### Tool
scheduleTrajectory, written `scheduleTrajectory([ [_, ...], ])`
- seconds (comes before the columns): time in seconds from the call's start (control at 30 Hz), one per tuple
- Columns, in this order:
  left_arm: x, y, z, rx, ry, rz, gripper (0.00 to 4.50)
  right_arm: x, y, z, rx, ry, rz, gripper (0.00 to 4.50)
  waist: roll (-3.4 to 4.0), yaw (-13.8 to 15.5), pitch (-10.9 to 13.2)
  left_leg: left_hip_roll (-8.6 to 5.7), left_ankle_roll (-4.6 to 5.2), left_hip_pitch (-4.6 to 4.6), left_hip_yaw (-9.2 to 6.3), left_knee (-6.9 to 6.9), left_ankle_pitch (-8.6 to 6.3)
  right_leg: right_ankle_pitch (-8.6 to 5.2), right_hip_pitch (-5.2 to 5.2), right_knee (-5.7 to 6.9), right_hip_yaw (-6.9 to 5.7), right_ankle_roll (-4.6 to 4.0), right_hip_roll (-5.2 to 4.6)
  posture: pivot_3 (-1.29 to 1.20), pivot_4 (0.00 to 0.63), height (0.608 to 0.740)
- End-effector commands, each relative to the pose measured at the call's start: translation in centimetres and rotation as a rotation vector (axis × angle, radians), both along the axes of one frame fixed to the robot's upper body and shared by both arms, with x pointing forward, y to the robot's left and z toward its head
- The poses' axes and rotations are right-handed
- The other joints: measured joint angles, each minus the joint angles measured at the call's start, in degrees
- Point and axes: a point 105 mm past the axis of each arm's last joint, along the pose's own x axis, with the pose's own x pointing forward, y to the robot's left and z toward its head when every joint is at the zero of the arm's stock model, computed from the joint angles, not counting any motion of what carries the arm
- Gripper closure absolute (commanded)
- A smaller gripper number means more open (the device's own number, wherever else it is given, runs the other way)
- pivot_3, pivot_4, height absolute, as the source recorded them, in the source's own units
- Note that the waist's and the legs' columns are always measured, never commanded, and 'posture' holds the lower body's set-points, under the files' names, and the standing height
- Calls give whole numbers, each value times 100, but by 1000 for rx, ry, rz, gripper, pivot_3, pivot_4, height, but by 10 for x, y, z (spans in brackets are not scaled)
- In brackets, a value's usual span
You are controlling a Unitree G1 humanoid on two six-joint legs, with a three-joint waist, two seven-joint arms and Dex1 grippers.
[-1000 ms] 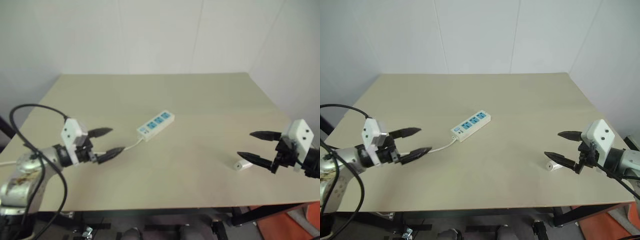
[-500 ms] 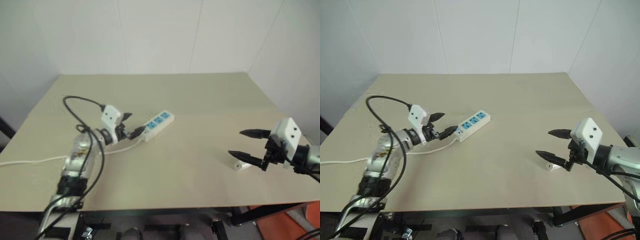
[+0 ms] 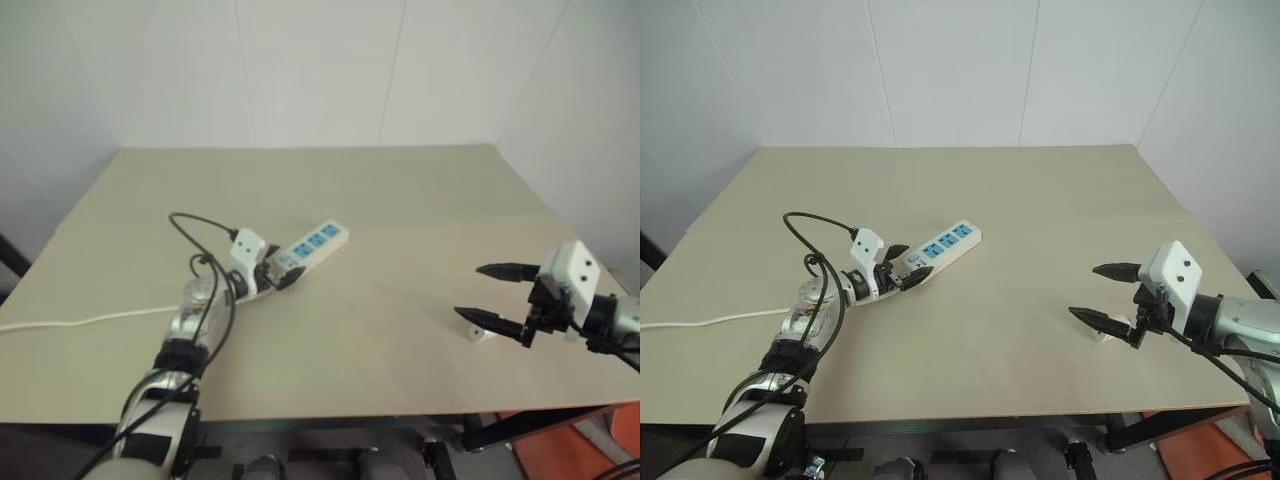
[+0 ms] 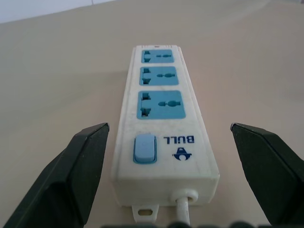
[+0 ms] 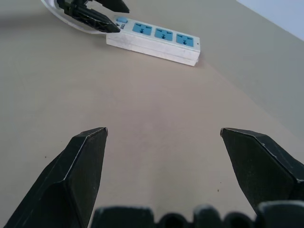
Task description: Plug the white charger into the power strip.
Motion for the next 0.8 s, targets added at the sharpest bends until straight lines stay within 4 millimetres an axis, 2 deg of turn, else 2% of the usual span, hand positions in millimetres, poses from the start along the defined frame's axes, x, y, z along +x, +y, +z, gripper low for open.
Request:
scheduleTrajectory([
  [0.03,6,-5,7,-9,-23,-3,18,-5,2,14,8,-59,10,0,-1,5,0,0,0,0,-1,0,0,0,0,0,0,0,0,0,150,740],
  [0.37,14,-14,-11,9,29,13,18,-9,11,23,27,-95,18,0,-2,12,-1,-2,0,1,-1,1,0,1,2,0,0,2,0,0,150,740],
  [0.73,13,-26,-32,68,61,1,18,-13,13,24,32,-97,11,0,-4,124,-20,-4,0,9,0,4,0,3,14,-1,1,6,-2,0,150,740],
  [0.8,12,-26,-36,74,68,-4,412,-14,14,24,31,-97,12,0,-5,129,-26,-4,0,11,0,4,0,3,17,-2,1,6,-2,0,150,740],
])
